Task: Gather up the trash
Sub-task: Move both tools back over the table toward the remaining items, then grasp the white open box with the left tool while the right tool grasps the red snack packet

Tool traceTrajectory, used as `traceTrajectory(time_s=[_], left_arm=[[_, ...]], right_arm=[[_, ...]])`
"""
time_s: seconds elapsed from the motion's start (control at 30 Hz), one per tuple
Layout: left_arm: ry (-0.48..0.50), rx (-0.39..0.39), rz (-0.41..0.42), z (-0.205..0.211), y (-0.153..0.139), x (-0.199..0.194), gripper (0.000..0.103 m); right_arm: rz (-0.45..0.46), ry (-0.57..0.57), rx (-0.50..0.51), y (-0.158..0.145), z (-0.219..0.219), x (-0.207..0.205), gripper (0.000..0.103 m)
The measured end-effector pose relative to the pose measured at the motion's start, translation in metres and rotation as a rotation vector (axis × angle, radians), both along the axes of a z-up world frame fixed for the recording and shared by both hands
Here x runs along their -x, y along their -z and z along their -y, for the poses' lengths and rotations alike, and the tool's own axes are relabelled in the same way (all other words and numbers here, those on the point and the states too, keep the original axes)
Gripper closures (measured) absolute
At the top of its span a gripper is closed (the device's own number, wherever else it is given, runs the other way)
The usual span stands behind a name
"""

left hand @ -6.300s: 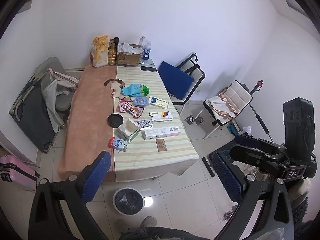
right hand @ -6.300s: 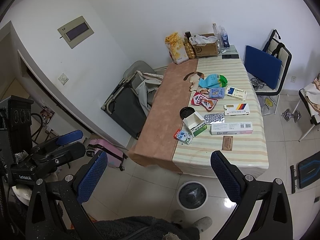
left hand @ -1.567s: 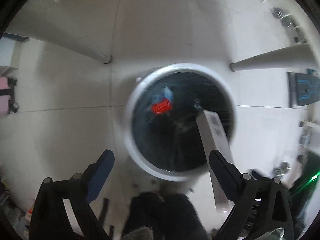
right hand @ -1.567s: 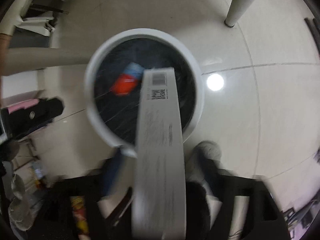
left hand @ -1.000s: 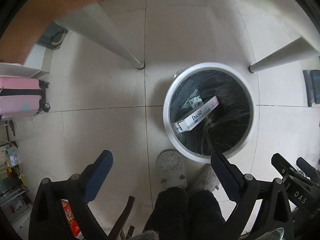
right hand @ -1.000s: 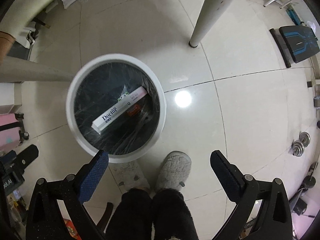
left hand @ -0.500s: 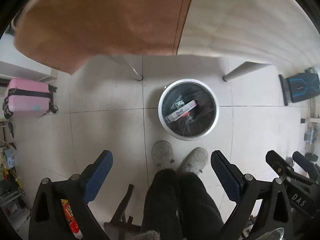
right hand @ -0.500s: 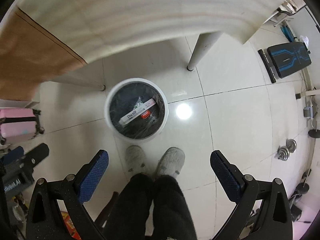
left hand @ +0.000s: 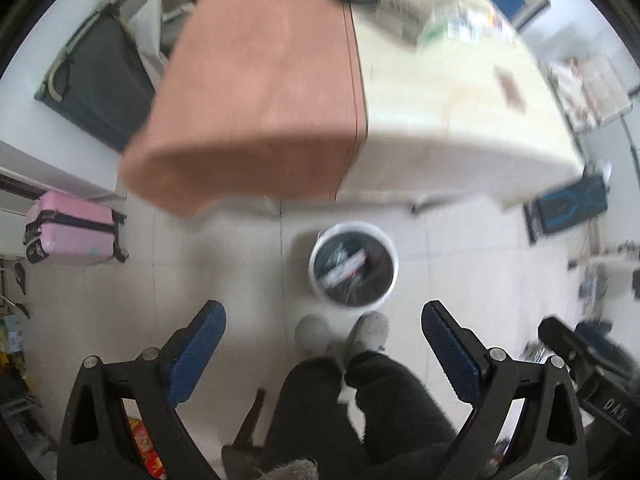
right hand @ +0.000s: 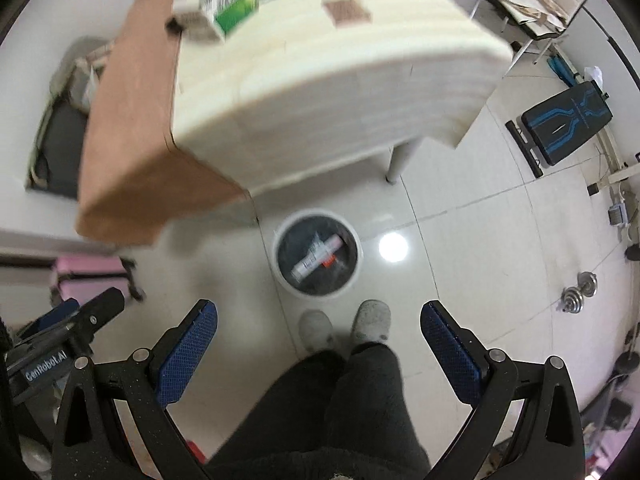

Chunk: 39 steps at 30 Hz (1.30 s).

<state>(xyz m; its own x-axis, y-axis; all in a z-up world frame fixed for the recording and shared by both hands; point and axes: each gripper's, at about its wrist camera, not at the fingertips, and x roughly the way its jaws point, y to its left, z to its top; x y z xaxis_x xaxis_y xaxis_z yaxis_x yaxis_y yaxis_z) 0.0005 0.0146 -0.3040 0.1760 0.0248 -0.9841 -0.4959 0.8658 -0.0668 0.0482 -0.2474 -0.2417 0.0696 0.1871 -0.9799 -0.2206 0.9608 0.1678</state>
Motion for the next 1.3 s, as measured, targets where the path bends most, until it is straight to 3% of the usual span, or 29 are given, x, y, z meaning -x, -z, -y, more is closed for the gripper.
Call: traceTrajectory(time_s=[0.13, 0.33, 0.47, 0.63, 0.83, 1.0, 1.1, 1.17, 1.3], left_arm=[[-0.059, 0.025, 0.064, -0.028, -0.034, -0.049, 0.003], [-0.212, 0.221, 0.081, -0.070, -0.037, -0.149, 0.003], [-0.326, 0.342, 0.054, -0.082, -0.018, -0.223, 0.003], [-0.496, 0.453, -0.008, -0.093, 0.013, -0.290, 0.003], [-0.566, 0.403, -0.165, -0.091, 0.058, -0.337, 0.004], [-0.532, 0.273, -0.196, -0.092, 0.063, -0.338, 0.017], [-0.499, 0.114, -0.224, -0.108, 0.054, -0.328, 0.017], [-0.506, 0.034, -0.243, -0.124, 0.051, -0.317, 0.017], [-0.557, -0.054, -0.265, -0.154, 0.050, -0.298, 0.017]], right_arm=[[0.052, 0.040, -0.026, -0.039, -0.005, -0.047, 0.000], [0.098, 0.061, -0.029, -0.068, -0.012, -0.152, 0.000], [0.095, 0.039, -0.003, -0.060, -0.022, -0.237, 0.000], [0.044, -0.003, 0.021, -0.024, -0.038, -0.336, 0.000], [-0.019, -0.083, 0.032, 0.014, -0.061, -0.421, 0.000], [-0.068, -0.155, -0.032, 0.033, -0.097, -0.466, 0.001], [-0.075, -0.217, -0.100, 0.033, -0.135, -0.485, 0.001], [-0.046, -0.303, -0.114, 0.030, -0.171, -0.490, 0.001], [0.011, -0.580, -0.076, 0.032, -0.254, -0.482, 0.001]])
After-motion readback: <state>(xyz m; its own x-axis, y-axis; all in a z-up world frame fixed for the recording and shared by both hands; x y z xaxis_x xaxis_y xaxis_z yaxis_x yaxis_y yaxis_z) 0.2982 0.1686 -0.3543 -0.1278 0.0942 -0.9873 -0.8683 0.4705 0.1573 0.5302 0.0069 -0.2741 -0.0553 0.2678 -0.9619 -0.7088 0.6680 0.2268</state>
